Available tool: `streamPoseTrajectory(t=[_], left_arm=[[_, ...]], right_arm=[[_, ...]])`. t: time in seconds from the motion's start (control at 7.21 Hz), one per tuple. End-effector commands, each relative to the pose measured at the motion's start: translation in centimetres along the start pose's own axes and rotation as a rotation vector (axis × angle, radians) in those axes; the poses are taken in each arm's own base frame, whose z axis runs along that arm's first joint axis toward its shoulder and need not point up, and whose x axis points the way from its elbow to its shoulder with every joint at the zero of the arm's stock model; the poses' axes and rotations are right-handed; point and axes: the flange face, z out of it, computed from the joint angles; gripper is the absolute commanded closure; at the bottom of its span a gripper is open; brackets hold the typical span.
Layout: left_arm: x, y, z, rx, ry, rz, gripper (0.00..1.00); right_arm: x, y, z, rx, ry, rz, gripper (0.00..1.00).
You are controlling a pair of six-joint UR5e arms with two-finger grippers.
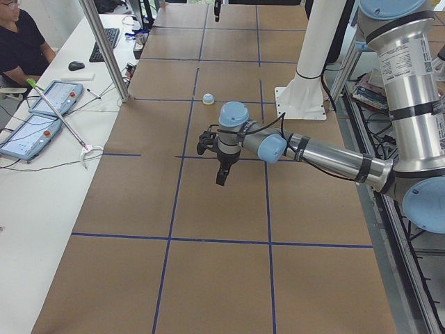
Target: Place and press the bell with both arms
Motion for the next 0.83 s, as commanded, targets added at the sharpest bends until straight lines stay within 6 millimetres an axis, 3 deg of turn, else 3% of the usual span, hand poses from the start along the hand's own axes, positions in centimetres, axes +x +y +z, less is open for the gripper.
streamPoseTrajectory(t=[0.0,0.14,0.28,0.42,0.55,0.69], left_arm=[[-4.7,2.1,-1.2,-0.017,-0.045,0.031,0.00],[-7.9,3.2,-2.7,-0.051,-0.072,0.046,0.00],[-11.3,4.6,-4.0,-0.076,-0.087,0.039,0.00],[-14.0,6.0,-3.8,-0.093,-0.066,-0.013,0.00],[-15.5,6.8,-2.2,-0.096,0.037,-0.075,0.00],[-16.3,7.4,-1.1,-0.109,0.070,-0.102,0.00]], right_arm=[[12.8,3.7,-2.3,0.009,0.062,-0.099,0.00],[16.4,6.1,-2.5,-0.006,0.076,-0.136,0.00],[18.7,7.8,-2.3,-0.024,0.083,-0.145,0.00],[20.6,8.6,-2.2,-0.042,0.084,-0.164,0.00],[22.0,8.8,-1.8,-0.063,0.085,-0.184,0.00],[21.9,8.6,-1.8,-0.061,0.085,-0.187,0.00]])
